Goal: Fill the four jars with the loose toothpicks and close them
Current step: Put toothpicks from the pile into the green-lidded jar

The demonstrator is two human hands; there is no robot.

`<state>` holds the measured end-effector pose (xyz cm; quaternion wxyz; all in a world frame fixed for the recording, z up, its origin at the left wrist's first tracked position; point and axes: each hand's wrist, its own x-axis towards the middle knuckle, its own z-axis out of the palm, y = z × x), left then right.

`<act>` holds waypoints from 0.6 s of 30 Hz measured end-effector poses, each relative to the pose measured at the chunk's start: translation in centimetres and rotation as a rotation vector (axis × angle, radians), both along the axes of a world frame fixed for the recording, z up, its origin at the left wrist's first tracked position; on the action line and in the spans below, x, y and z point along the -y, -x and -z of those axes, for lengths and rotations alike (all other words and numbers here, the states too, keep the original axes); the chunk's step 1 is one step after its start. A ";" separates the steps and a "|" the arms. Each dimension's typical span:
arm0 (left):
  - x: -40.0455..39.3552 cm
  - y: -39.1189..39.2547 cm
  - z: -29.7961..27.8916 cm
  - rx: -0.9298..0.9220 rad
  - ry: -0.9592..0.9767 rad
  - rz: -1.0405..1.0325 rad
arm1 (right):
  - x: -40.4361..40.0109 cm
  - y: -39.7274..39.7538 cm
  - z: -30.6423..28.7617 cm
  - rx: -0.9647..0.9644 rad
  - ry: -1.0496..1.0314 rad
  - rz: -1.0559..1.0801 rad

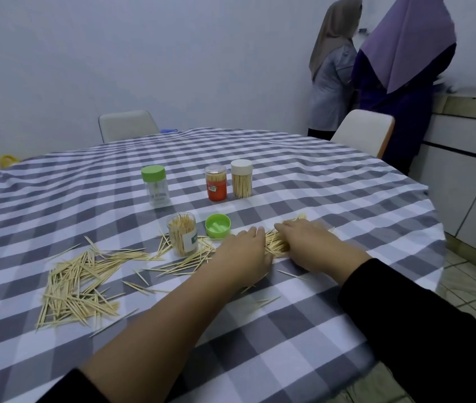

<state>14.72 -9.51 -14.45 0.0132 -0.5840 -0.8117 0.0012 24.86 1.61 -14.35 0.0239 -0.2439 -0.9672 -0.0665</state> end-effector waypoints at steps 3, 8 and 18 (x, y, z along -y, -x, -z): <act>-0.2 -0.3 -0.1 -0.105 0.029 -0.009 | -0.2 0.4 0.2 0.007 -0.087 -0.020; 0.2 0.2 0.0 -0.237 -0.013 -0.018 | -0.3 0.7 0.7 -0.063 -0.134 -0.103; 2.6 1.0 -0.5 -0.222 -0.056 -0.122 | 1.1 1.0 0.8 -0.181 -0.167 -0.097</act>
